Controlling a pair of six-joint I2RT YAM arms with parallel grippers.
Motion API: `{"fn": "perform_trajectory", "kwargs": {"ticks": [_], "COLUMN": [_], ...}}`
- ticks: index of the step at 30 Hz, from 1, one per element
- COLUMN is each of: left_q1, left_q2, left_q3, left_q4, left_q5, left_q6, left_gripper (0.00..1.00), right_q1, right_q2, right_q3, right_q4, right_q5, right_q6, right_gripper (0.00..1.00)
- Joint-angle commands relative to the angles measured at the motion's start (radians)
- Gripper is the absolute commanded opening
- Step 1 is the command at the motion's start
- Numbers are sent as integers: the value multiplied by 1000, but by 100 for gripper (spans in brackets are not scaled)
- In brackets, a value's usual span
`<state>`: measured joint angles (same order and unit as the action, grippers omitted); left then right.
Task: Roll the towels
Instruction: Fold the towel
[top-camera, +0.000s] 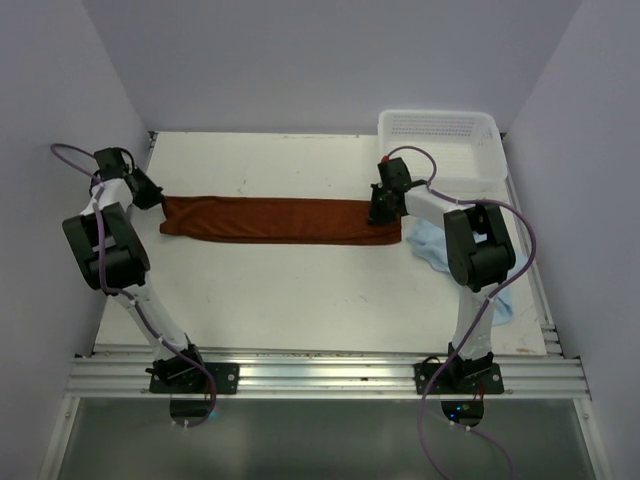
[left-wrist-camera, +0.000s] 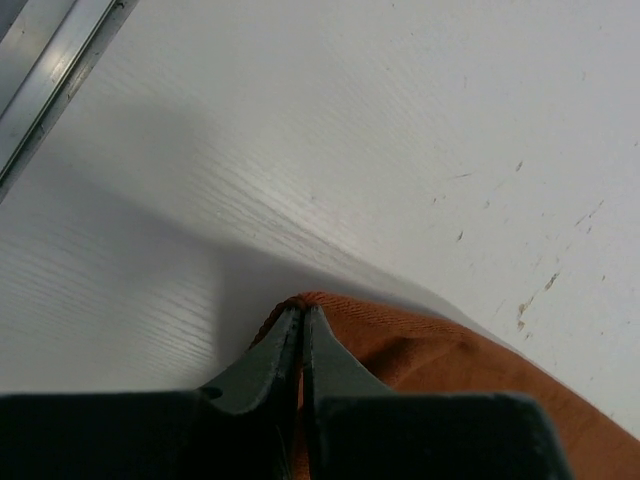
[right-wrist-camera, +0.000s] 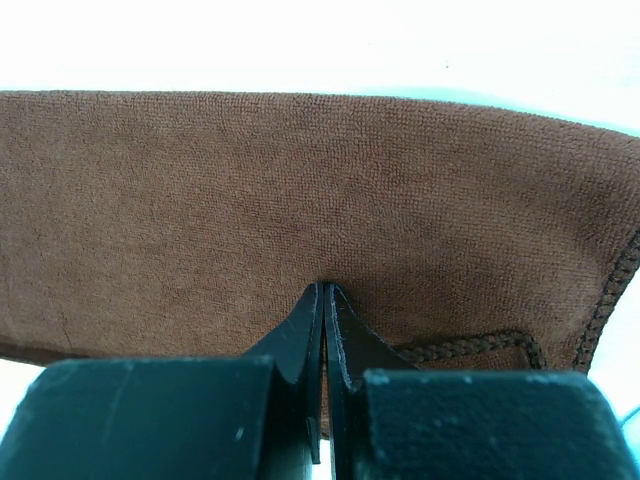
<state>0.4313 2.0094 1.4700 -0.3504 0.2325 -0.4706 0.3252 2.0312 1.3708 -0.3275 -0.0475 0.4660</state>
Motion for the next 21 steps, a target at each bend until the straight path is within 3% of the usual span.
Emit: {"fn": "perform_trajectory", "kwargs": {"ticks": [1,9,21], "left_q1": [14,15,30], "left_q2": [17,60,127], "left_q3": [81,214,303], "left_q4": [-54,-185,-243], "left_q5": [60,85,154], "left_q6": [21,101,127], "left_gripper": [7,8,12], "right_q1": [-2,-2,-3], "right_q2": [80,83,89], "right_q3": [-13,-10,-13], "right_q4": [-42,-48,-51], "right_q5": [46,46,63], "right_q6": [-38,-40,-44], "right_gripper": [0,0,0]}}
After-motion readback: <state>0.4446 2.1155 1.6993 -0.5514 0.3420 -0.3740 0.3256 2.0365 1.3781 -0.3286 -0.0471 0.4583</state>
